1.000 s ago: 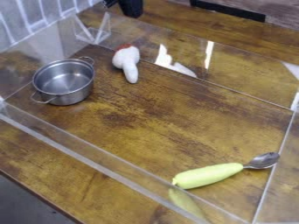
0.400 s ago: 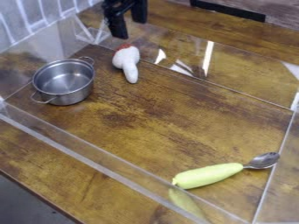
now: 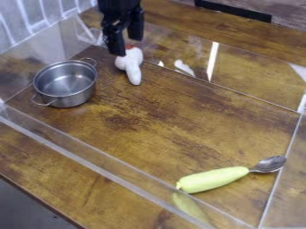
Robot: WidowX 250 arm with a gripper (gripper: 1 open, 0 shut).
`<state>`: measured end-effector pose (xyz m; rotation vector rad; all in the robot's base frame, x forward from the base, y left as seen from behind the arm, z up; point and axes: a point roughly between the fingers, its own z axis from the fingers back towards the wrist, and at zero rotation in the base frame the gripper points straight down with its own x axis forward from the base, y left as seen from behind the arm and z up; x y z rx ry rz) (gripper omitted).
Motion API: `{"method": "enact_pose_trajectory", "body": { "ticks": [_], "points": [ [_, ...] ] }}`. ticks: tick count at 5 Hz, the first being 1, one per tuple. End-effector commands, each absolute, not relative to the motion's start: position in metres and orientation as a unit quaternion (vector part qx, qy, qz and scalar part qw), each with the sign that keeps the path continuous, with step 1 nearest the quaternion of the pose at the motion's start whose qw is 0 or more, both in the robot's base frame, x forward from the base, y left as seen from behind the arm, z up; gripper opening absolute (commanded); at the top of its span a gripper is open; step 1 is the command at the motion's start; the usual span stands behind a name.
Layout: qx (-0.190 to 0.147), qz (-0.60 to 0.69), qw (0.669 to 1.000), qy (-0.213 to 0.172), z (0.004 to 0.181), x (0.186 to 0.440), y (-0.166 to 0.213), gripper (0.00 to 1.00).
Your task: Put the mushroom in the silver pot
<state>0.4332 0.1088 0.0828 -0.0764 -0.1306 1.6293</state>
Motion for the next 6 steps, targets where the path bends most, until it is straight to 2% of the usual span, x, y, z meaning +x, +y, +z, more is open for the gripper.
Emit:
{"method": "enact_pose_trajectory", "body": {
  "ticks": [1, 2, 3, 5, 6],
  "points": [
    [-0.043, 0.729, 0.678, -0.081, 0.099, 0.433, 0.11, 1.0],
    [-0.038, 0.725, 0.683, -0.079, 0.093, 0.432, 0.101, 1.0],
    [-0.033, 0.746, 0.66, -0.08, 0.091, 0.438, 0.105, 0.0],
    [-0.017, 0.783, 0.616, -0.088, 0.117, 0.457, 0.113, 0.0],
    [-0.012, 0.797, 0.598, -0.085, 0.132, 0.459, 0.114, 0.0]
  ]
}}
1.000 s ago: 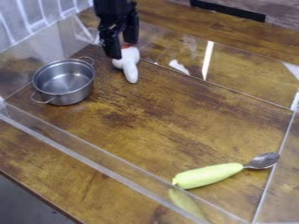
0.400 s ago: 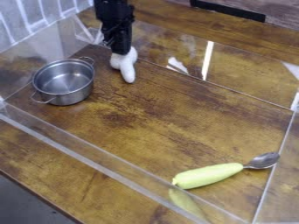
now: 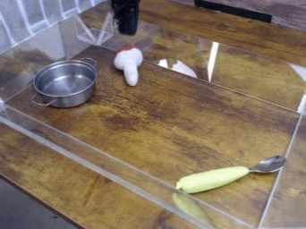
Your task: Put the mushroom in the silver pot
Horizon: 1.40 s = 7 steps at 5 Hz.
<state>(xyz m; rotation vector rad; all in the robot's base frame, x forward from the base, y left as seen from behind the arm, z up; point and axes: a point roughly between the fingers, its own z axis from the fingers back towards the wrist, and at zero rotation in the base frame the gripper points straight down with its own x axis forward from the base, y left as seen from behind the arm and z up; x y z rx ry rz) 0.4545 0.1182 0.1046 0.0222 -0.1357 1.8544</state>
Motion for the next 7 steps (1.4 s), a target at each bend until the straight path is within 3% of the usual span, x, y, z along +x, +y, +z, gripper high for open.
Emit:
{"method": "enact_pose_trajectory", "body": {
  "ticks": [1, 3, 4, 5, 6, 7],
  "points": [
    [-0.011, 0.809, 0.584, -0.071, 0.128, 0.456, 0.114, 1.0],
    [-0.017, 0.79, 0.612, -0.046, 0.091, 0.454, 0.11, 1.0],
    [-0.015, 0.779, 0.625, -0.046, 0.084, 0.449, 0.107, 1.0],
    [-0.012, 0.767, 0.64, -0.046, 0.083, 0.444, 0.104, 0.0],
    [-0.009, 0.754, 0.655, -0.048, 0.088, 0.439, 0.101, 0.0],
    [-0.002, 0.773, 0.632, -0.051, 0.101, 0.442, 0.087, 0.0]
  ]
}}
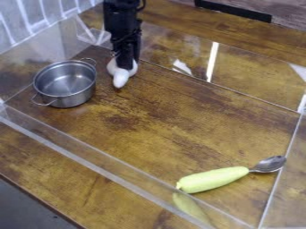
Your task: Put the mushroom in the silver pot
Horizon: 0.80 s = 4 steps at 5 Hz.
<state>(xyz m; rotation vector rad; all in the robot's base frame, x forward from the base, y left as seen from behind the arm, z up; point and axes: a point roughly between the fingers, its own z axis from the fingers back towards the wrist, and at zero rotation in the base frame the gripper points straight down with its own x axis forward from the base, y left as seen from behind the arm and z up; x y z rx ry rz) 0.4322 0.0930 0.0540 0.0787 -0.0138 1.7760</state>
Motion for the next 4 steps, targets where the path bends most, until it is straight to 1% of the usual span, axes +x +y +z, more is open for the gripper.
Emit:
{"method": "enact_pose_trajectory", "body": {
  "ticks": [1, 2, 3, 4],
  "points": [
    [0.008, 0.791, 0.609, -0.054, 0.116, 0.446, 0.073, 0.0],
    [0.019, 0.798, 0.599, -0.061, 0.137, 0.452, 0.076, 0.0],
    [0.023, 0.804, 0.59, -0.07, 0.152, 0.442, 0.085, 0.0],
    [0.028, 0.821, 0.564, -0.079, 0.168, 0.429, 0.102, 0.0]
  ]
}}
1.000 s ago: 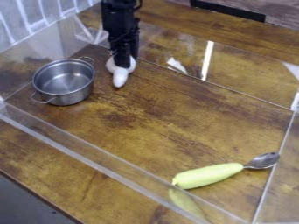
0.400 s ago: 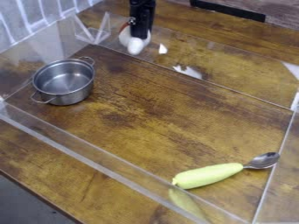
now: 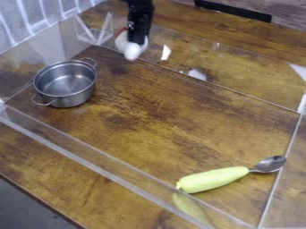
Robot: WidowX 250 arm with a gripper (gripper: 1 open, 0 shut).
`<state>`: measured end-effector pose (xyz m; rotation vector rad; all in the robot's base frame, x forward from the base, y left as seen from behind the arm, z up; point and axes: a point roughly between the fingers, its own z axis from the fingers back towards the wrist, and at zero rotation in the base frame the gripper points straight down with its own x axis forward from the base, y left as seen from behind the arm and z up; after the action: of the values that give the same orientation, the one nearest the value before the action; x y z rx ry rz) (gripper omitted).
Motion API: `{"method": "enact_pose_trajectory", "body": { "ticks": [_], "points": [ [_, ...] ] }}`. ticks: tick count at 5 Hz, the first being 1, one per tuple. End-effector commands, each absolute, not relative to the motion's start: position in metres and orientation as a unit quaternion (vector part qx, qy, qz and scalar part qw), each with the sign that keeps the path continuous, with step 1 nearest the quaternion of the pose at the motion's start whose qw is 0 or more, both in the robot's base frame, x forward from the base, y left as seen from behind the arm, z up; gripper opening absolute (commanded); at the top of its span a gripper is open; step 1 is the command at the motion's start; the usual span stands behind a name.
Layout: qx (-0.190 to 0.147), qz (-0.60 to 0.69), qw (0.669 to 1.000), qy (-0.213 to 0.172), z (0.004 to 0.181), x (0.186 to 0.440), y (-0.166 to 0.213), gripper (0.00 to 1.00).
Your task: Put the mushroom in the silver pot
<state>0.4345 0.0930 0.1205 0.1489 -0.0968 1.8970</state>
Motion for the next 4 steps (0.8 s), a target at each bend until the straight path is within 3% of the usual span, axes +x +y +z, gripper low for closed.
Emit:
{"method": "enact_pose_trajectory", "body": {
  "ticks": [1, 3, 4],
  "points": [
    [0.033, 0.845, 0.527, -0.085, 0.179, 0.414, 0.125, 0.0],
    [0.034, 0.878, 0.471, -0.074, 0.162, 0.411, 0.105, 0.0],
    [0.037, 0.9, 0.429, -0.073, 0.172, 0.4, 0.102, 0.0]
  ]
}}
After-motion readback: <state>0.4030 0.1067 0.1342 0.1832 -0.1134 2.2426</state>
